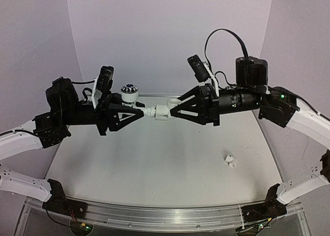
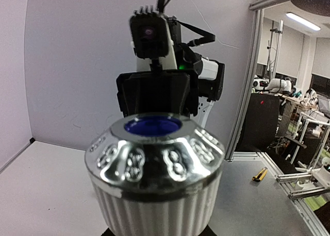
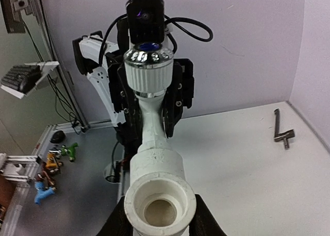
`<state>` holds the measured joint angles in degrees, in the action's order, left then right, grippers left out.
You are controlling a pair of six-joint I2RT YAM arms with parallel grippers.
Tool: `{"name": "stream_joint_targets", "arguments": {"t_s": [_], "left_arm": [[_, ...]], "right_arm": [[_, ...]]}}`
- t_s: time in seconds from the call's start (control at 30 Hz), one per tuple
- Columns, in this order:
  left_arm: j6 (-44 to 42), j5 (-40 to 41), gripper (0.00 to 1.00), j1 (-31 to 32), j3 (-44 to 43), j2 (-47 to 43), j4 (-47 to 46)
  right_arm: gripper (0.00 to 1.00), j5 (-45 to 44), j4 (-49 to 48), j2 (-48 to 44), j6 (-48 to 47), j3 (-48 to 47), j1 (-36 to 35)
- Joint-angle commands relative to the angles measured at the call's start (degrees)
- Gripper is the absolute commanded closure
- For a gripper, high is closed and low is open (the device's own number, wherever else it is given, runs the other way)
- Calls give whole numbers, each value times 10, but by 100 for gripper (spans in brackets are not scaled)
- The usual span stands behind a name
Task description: Install the water faucets
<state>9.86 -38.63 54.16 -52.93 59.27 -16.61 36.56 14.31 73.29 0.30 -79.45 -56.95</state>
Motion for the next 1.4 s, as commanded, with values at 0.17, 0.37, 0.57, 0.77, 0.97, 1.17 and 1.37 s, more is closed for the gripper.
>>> {"name": "stream_joint_targets", "arguments": {"t_s": [0.17,0.37,0.57,0.77,0.97,1.17,1.37], "left_arm": [[-2,-24,100,3,-34,-4,15],[137,70,100,3,-34,10,-17],[310,206,100,0,24,1,-118],[478,305,100,-3,67,7,-198],[546,271,100,-7,74,26,-262],[568,198,100,-8,58,58,-297],[572,146,100,-8,36,81,-306]], "right_arm": [[77,152,-87,41,261,-15,53],[17,112,-64,53,219,-48,91],[9,-55,-12,43,-7,-134,109],[8,-172,2,14,-344,-102,71],[4,-266,-56,-46,-656,25,-31],[3,-289,-152,-64,-809,111,-57],[8,-297,-253,-58,-881,155,-63]]}}
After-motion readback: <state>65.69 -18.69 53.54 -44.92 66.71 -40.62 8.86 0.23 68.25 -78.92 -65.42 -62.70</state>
